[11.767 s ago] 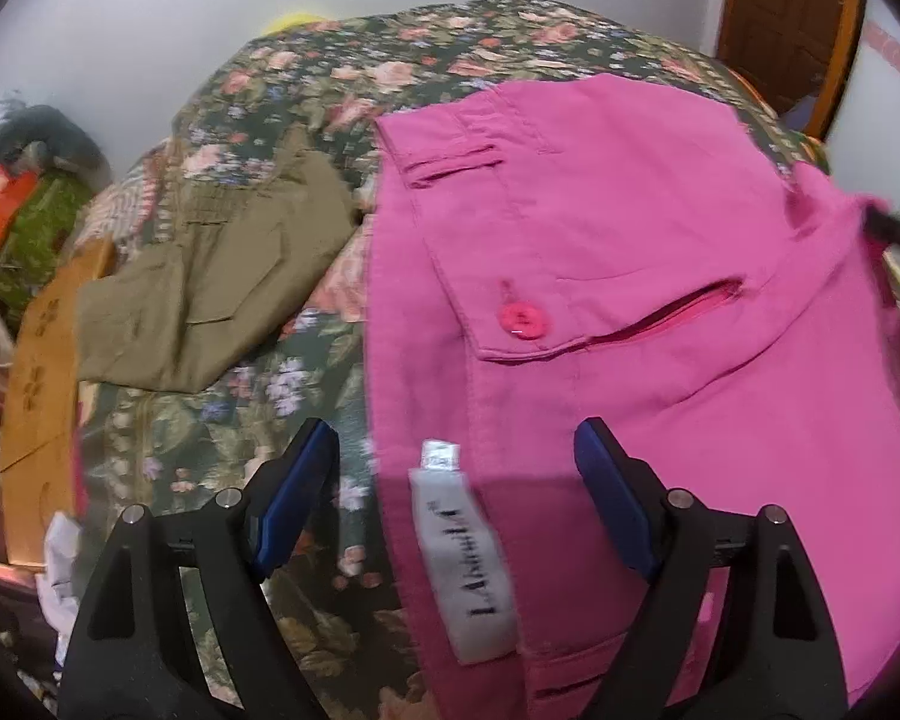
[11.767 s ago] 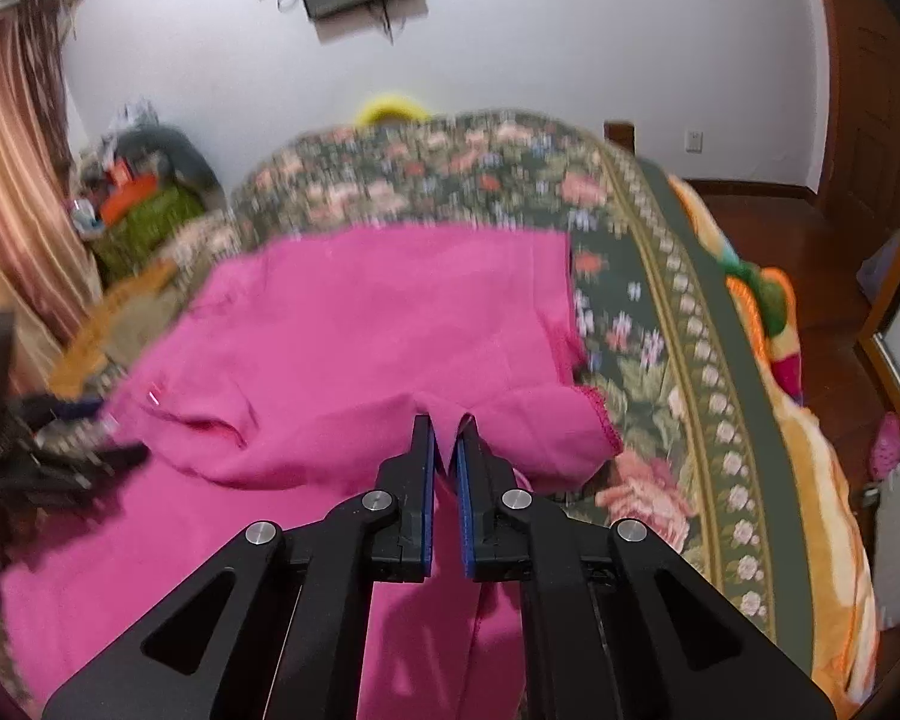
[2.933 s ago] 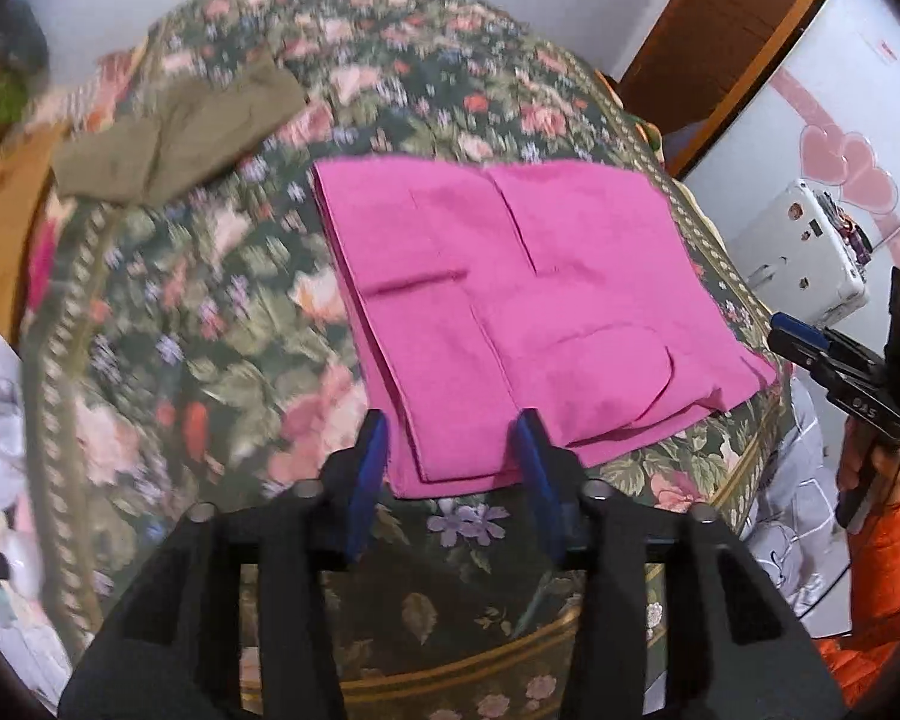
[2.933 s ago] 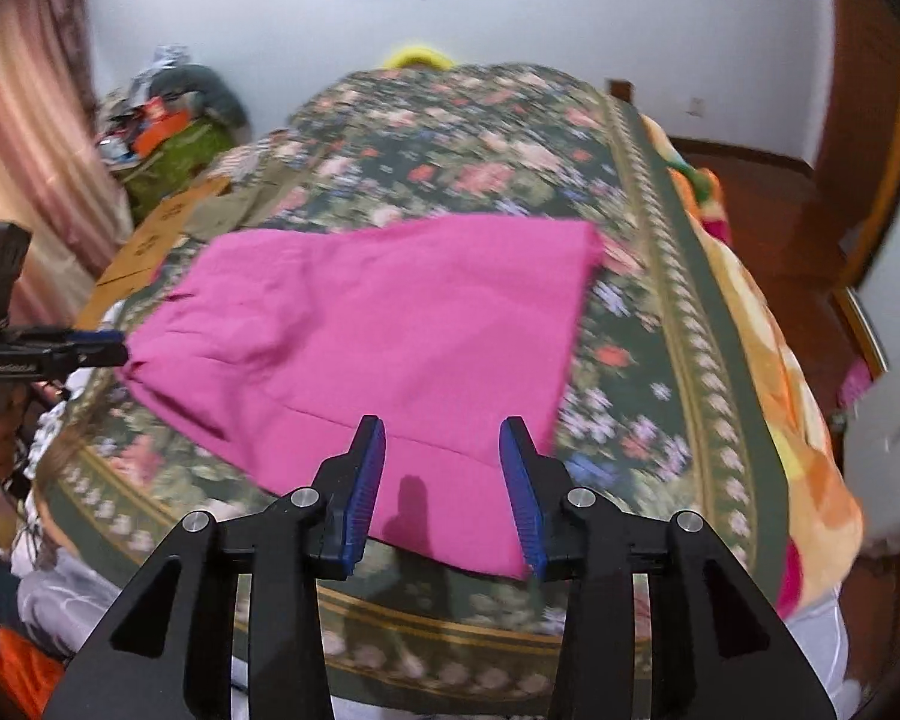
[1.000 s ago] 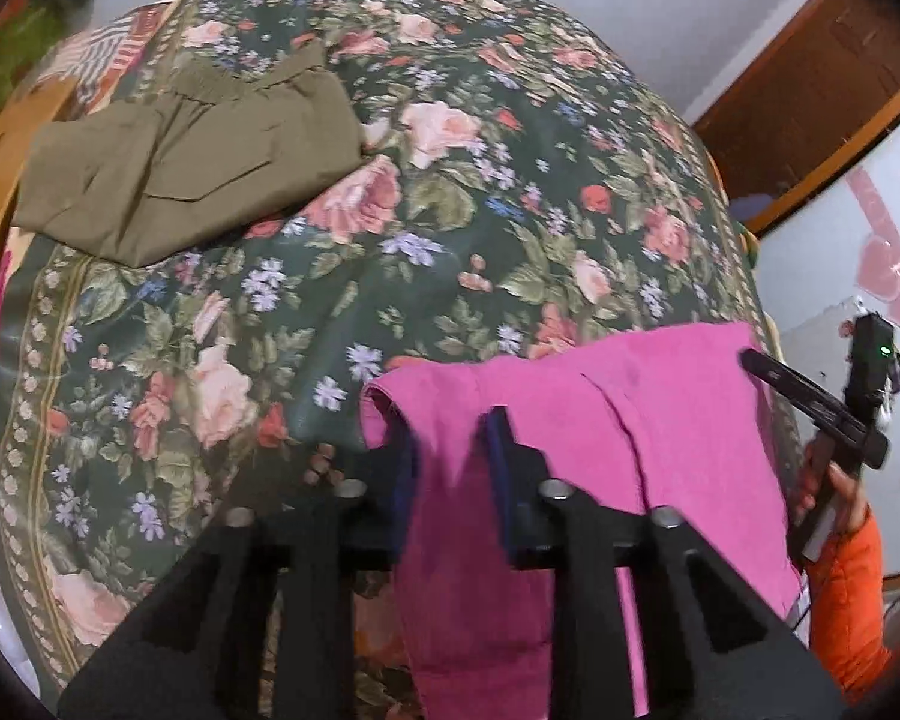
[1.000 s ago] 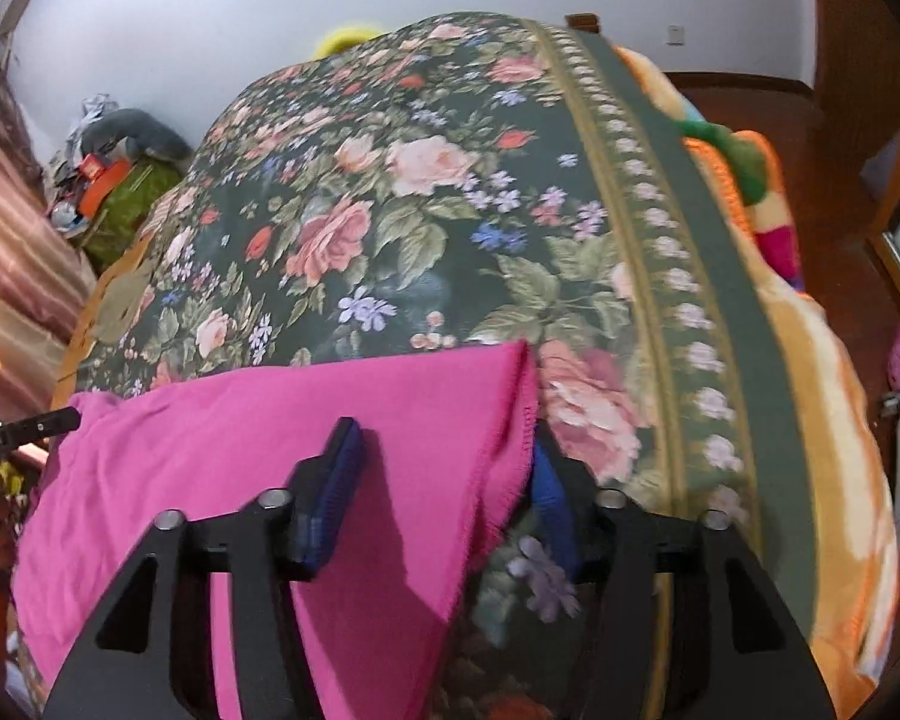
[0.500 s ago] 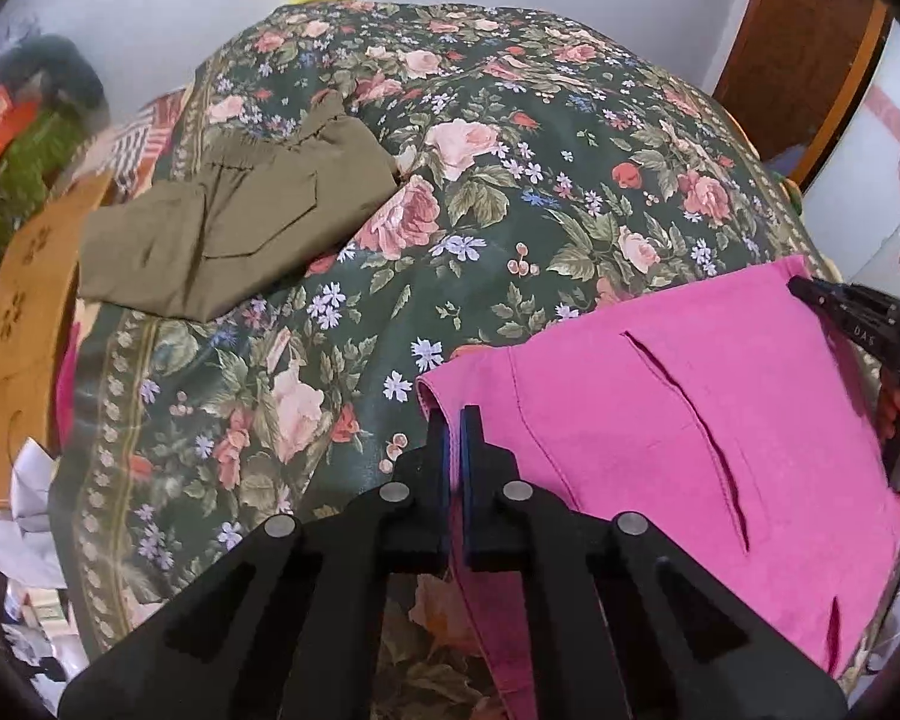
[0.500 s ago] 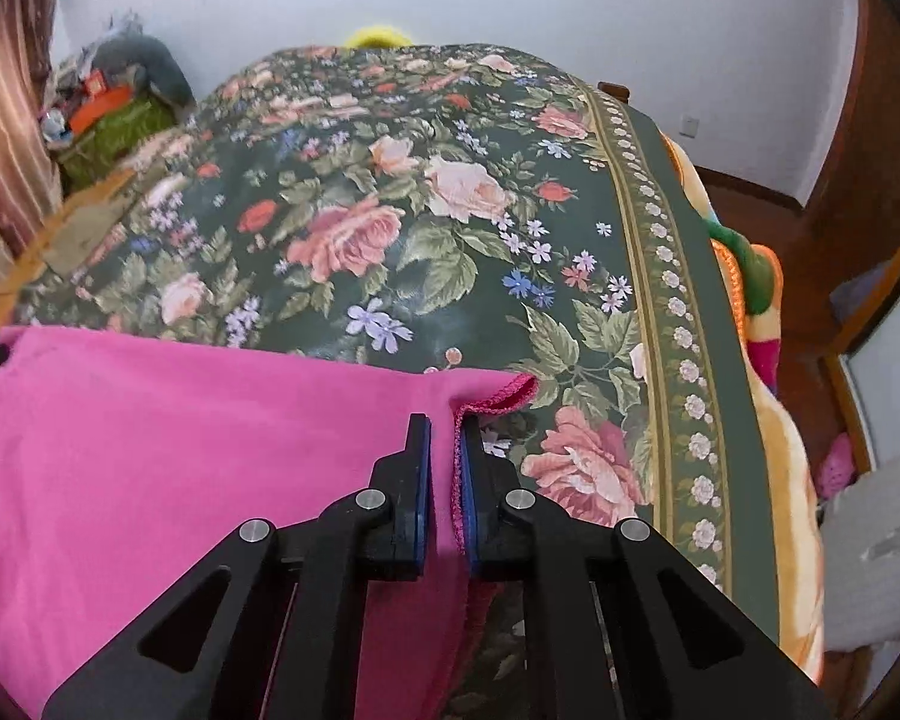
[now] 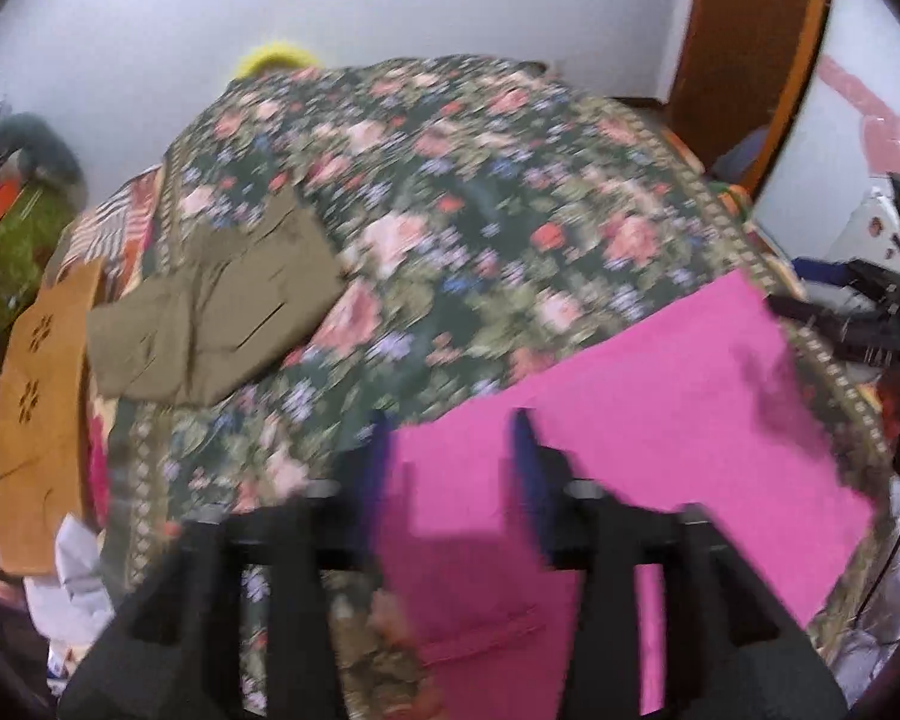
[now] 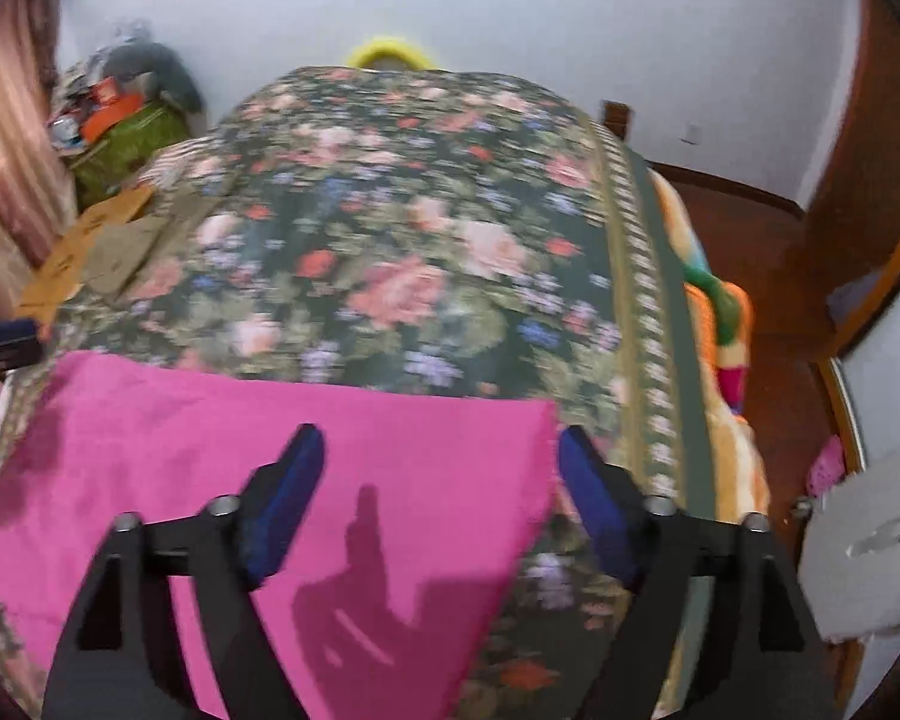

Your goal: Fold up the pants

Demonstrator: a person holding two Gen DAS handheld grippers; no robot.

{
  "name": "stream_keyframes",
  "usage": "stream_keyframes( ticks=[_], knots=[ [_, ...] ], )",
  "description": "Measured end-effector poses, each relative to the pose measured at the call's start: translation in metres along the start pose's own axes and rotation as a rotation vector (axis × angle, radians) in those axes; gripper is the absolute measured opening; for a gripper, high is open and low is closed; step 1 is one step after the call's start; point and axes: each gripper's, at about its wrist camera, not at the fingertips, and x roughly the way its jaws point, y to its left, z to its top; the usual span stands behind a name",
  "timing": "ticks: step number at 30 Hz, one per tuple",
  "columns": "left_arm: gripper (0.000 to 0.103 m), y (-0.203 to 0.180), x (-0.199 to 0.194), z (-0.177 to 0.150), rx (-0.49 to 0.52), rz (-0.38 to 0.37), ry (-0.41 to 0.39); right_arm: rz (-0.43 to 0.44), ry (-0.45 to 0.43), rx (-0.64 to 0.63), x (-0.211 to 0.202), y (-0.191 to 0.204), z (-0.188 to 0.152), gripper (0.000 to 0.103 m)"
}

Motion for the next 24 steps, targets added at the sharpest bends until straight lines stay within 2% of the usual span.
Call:
stream_keyframes(
  ticks=[1,5,10,12,14,15,20,22,24],
  knots=[
    [0.062,-0.007,0.002,0.004,0.011,-0.013,0.002,0.027,0.002,-0.015,0.001,0.011,0.001,0.082],
    [0.063,-0.029,0.027,0.01,0.048,-0.01,0.074,0.086,0.067,-0.077,0.024,0.048,-0.002,0.082],
    [0.066,-0.036,0.066,-0.009,0.084,0.033,0.185,0.068,0.2,-0.143,0.064,0.069,-0.023,0.082],
    [0.067,-0.033,0.064,-0.016,0.088,0.024,0.163,0.047,0.174,-0.19,0.062,0.072,-0.032,0.085],
    [0.074,-0.033,0.057,-0.021,0.098,0.043,0.151,0.051,0.185,-0.204,0.058,0.071,-0.037,0.085],
    [0.079,-0.032,0.054,-0.024,0.098,0.058,0.146,0.06,0.189,-0.193,0.055,0.068,-0.039,0.086],
    [0.086,-0.018,0.04,-0.045,0.042,0.026,0.141,0.071,0.208,-0.123,0.04,0.052,-0.052,0.086],
    [0.091,-0.013,0.031,-0.055,0.019,0.04,0.128,0.083,0.212,-0.071,0.031,0.044,-0.062,0.086],
    [0.091,-0.009,0.02,-0.066,0.011,0.036,0.111,0.083,0.21,-0.039,0.023,0.04,-0.071,0.086]
  ],
)
